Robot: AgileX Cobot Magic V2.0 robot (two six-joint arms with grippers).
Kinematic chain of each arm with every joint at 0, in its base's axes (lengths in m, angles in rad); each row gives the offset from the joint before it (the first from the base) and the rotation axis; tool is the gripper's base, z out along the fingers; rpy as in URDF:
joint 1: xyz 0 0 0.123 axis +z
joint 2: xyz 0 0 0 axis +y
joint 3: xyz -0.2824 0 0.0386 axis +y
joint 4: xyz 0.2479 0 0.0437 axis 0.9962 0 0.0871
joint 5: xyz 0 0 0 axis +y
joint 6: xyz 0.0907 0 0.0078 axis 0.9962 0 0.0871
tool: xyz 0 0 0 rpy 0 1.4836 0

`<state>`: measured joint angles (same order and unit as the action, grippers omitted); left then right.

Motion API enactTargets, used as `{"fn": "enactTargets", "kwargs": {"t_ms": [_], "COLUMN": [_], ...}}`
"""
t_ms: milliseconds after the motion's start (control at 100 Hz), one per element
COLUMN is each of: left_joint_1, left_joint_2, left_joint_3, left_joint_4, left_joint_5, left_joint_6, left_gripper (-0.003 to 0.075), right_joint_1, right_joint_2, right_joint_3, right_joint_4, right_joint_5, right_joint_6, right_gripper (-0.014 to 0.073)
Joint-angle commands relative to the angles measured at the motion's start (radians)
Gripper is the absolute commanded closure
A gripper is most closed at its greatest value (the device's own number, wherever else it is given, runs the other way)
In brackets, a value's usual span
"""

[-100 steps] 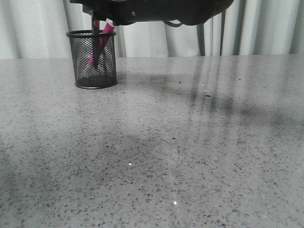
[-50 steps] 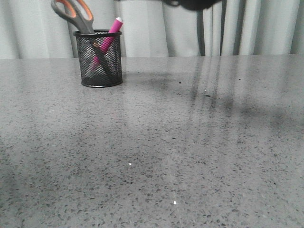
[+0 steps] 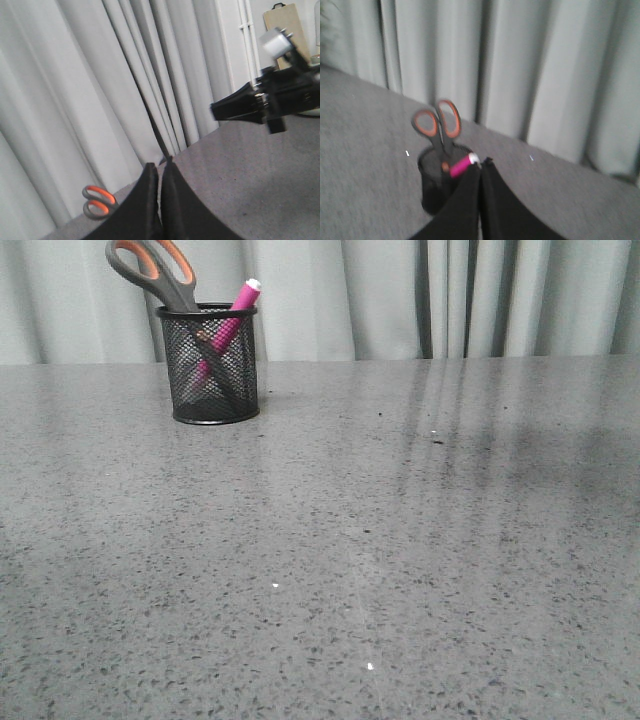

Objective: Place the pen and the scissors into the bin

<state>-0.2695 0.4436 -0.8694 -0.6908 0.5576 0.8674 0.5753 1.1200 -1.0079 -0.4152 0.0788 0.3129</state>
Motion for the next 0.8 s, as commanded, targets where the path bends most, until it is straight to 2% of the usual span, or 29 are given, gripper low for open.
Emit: {"fn": "enactTargets", "kwargs": {"t_ms": [0, 110, 200, 340, 520, 790], "left_joint_1": [-0.010, -0.010, -0.010, -0.010, -0.010, -0.010], "left_joint_2": [-0.093, -0.221, -0.302, -0.347, -0.347, -0.347], "left_joint_3": [0.112, 0.248, 0.334, 0.401, 0.423, 0.428], "left_joint_4": [-0.016, -0.016, -0.046, -0.114, -0.118, -0.121], "left_joint_5": [-0.105, -0.172, -0.245, -0.296, -0.281, -0.281], "left_joint_6": [-0.065, -0.094, -0.096, -0.096, -0.096, -0.096], "left_gripper": [0.0732, 0.0732, 0.0732, 0.0732, 0.0732, 0.0732], "right_joint_1": [-0.009, -0.009, -0.009, 0.007, 0.014, 0.014], "right_joint_2": [-0.202, -0.441, -0.593, -0.710, -0.811, -0.849], "right_joint_3": [0.095, 0.214, 0.271, 0.296, 0.312, 0.312], "right_joint_4": [-0.030, -0.030, -0.030, 0.002, 0.002, 0.002], "right_joint_5": [0.130, 0.308, 0.396, 0.508, 0.444, 0.446], "right_joint_6": [-0.006, -0.006, -0.006, -0.006, -0.006, -0.006], "right_gripper": [0.0662, 0.0662, 0.0662, 0.0662, 0.0662, 0.0662]}}
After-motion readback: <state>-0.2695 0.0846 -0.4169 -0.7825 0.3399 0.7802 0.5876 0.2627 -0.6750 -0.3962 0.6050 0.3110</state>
